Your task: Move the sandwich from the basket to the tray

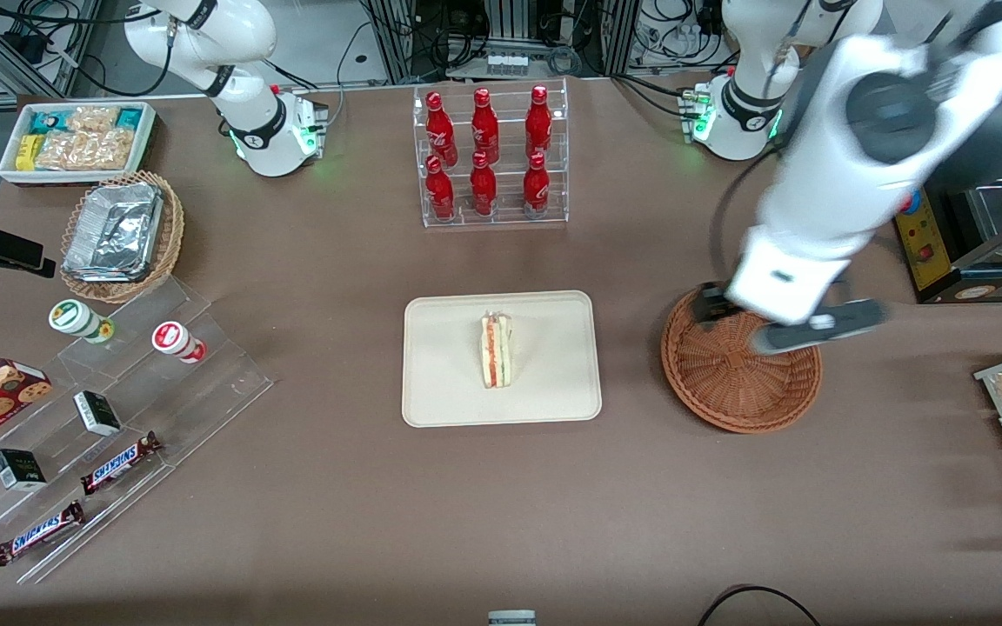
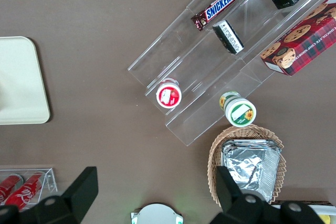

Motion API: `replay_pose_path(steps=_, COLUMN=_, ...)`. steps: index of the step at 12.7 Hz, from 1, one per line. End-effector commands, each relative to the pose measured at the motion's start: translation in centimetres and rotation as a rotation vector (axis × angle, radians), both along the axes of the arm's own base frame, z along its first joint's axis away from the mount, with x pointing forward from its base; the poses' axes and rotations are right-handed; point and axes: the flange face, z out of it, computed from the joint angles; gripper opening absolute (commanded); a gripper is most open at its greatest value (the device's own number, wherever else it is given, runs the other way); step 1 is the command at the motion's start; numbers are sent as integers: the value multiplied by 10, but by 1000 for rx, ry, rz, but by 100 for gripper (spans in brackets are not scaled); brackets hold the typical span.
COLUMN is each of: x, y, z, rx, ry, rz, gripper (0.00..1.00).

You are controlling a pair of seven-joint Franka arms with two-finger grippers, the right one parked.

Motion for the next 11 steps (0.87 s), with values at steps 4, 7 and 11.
replay_pose_path(steps=4, x=-22, y=90, z=24, rx=-31, ry=58, rz=-133, gripper=100)
replay_pose_path(steps=7, x=-35, y=123, z=26, rx=-30, ry=69, rz=-183, gripper=100)
replay_pose_path(steps=11, x=-47, y=135, z=20, rx=-47, ry=81, rz=-224, gripper=100)
